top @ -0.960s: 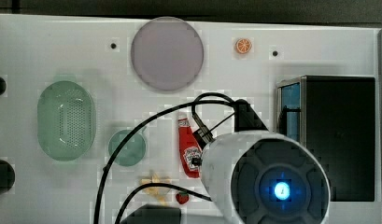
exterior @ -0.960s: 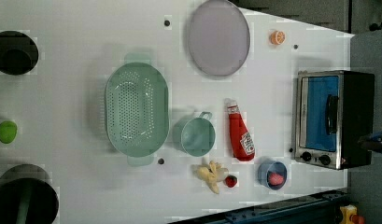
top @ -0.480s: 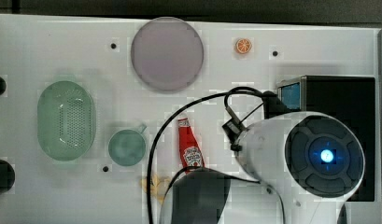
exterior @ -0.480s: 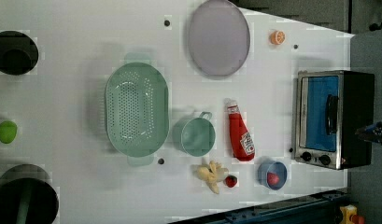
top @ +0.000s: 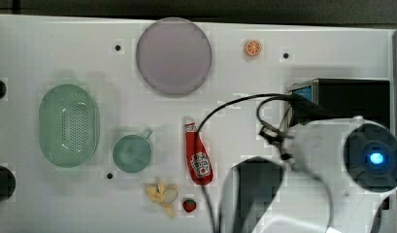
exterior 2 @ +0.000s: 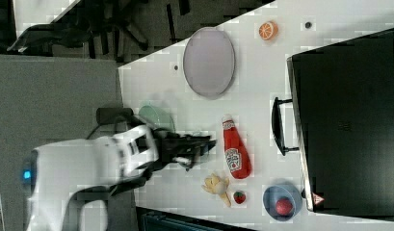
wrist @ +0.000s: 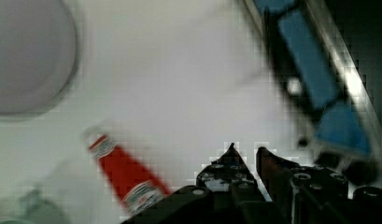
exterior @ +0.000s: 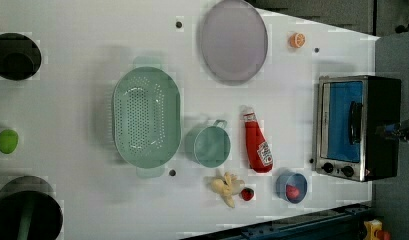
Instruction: Flap open oven.
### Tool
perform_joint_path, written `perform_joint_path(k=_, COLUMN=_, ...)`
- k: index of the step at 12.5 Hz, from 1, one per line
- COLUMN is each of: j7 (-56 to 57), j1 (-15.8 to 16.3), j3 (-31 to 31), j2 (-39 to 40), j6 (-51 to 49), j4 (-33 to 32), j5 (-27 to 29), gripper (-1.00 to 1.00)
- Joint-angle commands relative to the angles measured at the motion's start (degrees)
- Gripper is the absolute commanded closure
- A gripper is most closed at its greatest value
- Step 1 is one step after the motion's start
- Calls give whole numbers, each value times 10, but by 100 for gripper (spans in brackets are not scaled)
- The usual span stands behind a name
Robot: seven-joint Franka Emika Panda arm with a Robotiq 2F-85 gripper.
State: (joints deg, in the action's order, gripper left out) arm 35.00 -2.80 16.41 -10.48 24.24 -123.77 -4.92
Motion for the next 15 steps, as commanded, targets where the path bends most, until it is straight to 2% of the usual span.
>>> perform_joint_path(k=1, j7=240, j1=-24, j3=29, j2=27, j6=59, j4=-15, j5=-3, gripper=65)
perform_joint_path(k=3, j7=288, j1=-25, j3=51, j2=52, j6=101, j4=-15, j5=-3, gripper=65)
perform_joint_path(k=7, j7=290, j1=-26, j3=76, j2=102, j6=139, j4=-19, j5=-3, gripper=65)
perform_joint_path(k=15, j7=290, j1=-24, j3=79, j2=163, j6=208, j4=-35, j5=-1, gripper=65)
